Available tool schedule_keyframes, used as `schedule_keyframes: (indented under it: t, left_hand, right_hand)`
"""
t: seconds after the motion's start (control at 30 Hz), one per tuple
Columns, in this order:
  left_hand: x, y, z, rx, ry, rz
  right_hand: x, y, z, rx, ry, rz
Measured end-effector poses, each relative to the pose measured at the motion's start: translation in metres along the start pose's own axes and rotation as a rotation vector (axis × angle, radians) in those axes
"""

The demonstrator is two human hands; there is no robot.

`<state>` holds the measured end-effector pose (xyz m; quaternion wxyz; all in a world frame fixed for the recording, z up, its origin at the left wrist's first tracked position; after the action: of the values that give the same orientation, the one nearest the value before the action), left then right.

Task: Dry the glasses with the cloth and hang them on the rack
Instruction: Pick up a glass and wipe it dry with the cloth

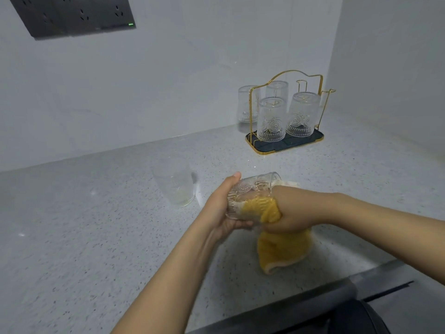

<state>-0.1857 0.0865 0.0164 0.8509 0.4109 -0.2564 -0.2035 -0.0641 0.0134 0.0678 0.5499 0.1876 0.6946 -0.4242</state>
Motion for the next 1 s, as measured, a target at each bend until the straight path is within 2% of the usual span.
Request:
schedule_keyframes:
  t: [0.07,0.13,0.2,0.27,0.37,0.4,0.53,0.63,0.73,0.9,0.97,1.0]
  left_hand:
    - [0.001,0.001,0.001,0.081,-0.051,-0.013]
    - [0.004,0.001,0.003,0.262,-0.057,-0.106]
    - [0.008,-0.001,0.002,0.424,0.039,-0.162]
    - [0.010,-0.003,0.003,0.544,0.095,-0.138]
    - [0.008,-0.002,0.000,0.470,0.082,0.013]
    - [0.008,-0.001,0.002,0.402,0.041,0.061]
    - [0.009,0.002,0.004,0.102,-0.170,0.206]
    - [0.004,0.005,0.003,0.038,-0.232,0.202]
    - [-0.004,0.009,0.008,0.025,-0.335,0.103]
    - [-0.001,0.002,0.014,0.033,-0.609,-0.060]
    - [0.007,0.002,0.013,0.057,-0.577,-0.027]
    - [0.009,0.003,0.012,0.063,-0.541,0.003]
  right_hand:
    - [-0.009,0.009,0.002,0.064,0.052,-0.214]
    - [-0.023,0.015,0.007,0.140,0.190,-0.641]
    - [-0.030,0.021,0.010,0.202,0.308,-1.074]
    - [-0.029,0.022,0.010,0.237,0.360,-1.215]
    - [-0.022,0.016,0.009,0.194,0.318,-1.112]
    - [-0.021,0.014,0.009,0.164,0.295,-1.005]
    - [-0.032,0.007,0.012,0.101,0.239,-0.300]
    - [-0.042,0.005,0.010,0.070,0.273,-0.092]
    - [-0.055,0.008,0.014,0.037,0.325,-0.137]
    - [-0.063,0.012,0.014,-0.037,0.292,-0.454]
    - [-0.054,0.012,0.010,-0.044,0.367,-0.479]
    - [-0.050,0.013,0.009,-0.034,0.468,-0.466]
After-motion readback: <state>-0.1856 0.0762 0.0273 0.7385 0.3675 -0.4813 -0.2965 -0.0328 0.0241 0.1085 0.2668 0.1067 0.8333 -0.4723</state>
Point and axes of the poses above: each hand's wrist, its own z-axis away from the middle knuckle, its own x-axis out of the palm, y = z × x, the point moved 2 cm from there along -z, towards the middle knuckle, and after that the axes turned 15 degrees about -x, right-handed, at the moved point
